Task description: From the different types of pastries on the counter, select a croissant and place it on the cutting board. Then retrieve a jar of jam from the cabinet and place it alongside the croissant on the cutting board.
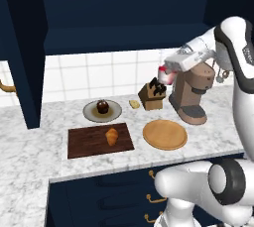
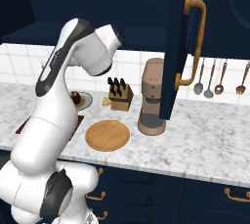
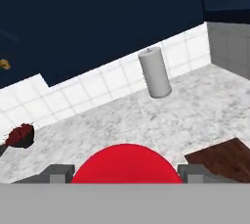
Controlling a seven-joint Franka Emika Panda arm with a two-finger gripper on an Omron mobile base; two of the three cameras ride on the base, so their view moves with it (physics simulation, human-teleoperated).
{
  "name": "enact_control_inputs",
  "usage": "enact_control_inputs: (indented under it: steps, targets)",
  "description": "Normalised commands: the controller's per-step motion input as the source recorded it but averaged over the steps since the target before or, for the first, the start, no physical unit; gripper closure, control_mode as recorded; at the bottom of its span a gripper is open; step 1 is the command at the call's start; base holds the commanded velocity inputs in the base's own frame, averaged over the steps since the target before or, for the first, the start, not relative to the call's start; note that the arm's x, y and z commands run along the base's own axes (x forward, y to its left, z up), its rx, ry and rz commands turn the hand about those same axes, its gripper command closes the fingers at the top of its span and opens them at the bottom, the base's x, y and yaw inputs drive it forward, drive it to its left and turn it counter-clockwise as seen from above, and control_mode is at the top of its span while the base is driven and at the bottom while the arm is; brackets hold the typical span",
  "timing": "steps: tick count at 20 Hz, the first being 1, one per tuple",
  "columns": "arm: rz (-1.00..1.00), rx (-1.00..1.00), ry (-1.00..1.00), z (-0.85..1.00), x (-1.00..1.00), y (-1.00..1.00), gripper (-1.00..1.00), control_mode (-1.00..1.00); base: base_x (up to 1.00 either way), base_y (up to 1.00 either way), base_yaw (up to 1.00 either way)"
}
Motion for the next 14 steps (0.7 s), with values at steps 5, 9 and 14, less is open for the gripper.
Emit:
enact_control_inputs:
  steps: [5, 9, 14]
  targets:
    - [0.19, 0.15, -0.27, -0.64, -0.28, 0.48, 1.0, -1.0, 0.0, 0.0, 0.0]
    - [0.07, -0.07, -0.26, 0.0, 0.0, 0.81, 1.0, -1.0, 0.0, 0.0, 0.0]
    - [0.01, -0.04, -0.09, -0.25, 0.13, 0.65, 1.0, -1.0, 0.0, 0.0, 0.0]
